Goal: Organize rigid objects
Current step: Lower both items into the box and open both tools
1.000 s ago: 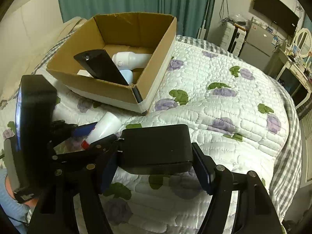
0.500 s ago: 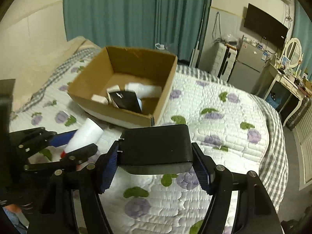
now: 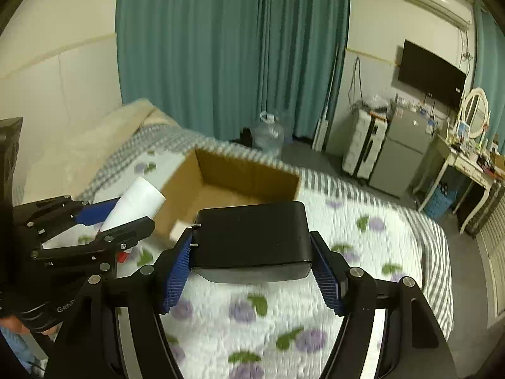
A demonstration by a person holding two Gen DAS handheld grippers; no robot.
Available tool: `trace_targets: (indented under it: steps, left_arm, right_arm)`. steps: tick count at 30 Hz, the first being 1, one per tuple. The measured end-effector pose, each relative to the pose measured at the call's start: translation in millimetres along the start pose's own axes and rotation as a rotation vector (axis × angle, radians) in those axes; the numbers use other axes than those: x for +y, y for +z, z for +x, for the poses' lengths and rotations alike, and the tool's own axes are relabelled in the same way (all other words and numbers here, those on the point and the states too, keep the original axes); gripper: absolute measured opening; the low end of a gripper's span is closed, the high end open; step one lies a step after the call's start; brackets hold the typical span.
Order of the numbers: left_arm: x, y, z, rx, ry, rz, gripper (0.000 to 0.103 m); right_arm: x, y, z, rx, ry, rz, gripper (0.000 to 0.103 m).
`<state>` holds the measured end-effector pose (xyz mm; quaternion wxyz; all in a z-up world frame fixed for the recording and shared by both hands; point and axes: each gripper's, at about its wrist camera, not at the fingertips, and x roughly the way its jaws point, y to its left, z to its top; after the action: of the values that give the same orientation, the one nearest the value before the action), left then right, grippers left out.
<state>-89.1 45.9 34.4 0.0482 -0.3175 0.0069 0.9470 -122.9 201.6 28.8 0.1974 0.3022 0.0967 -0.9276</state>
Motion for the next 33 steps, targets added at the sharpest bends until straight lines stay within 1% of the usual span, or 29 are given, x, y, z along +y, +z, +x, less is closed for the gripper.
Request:
trace_targets:
  steps: [3,7,11,13,16,19,22,26,29,31,32,33]
  left_arm:
    - [8,16,11,-0.012,0.018,0.008,0.036]
    - [21,38,36,-0.017,0.046,0.011,0.036]
    - [30,56,71,-0.013,0.029,0.024,0.036]
    - [32,60,88,-0.007,0.034,0.037,0.036]
    - [31,61,116,0.004,0.042,0.071,0.036]
    - [31,55,145,0.049,0.039,0.077,0.037]
    - [30,47,173,0.092,0.051,0.084,0.037]
    - [31,36,196,0.131,0.058,0.078,0.037]
    - [32,33,206,0.139,0.07,0.07,0.037]
    - [36,32,212,0.166,0.074,0.052,0.039]
    - [38,32,213,0.176,0.065,0.037,0.046]
    - [40,32,212,0.172,0.066,0.027,0.051]
  right_arm:
    - [0,20,5,-0.04,0.003,0.001,0.069]
    - [-3,47,27,-0.069,0.012,0.017,0.069]
    - [-7,62,57,-0.069,0.014,0.024,0.069]
    - [-12,66,75,-0.063,0.015,0.034,0.069]
    - [-20,67,98,-0.04,0.018,0.046,0.069]
    - [-27,65,121,-0.006,0.02,0.052,0.069]
    - [-33,61,141,0.023,0.027,0.057,0.069]
    - [-37,52,160,0.064,0.044,0.059,0.069]
    - [-41,49,168,0.08,0.05,0.064,0.069]
    - [-43,48,169,0.081,0.052,0.068,0.069]
    - [-43,49,170,0.082,0.052,0.07,0.069]
    - [-43,49,170,0.083,0.052,0.072,0.069]
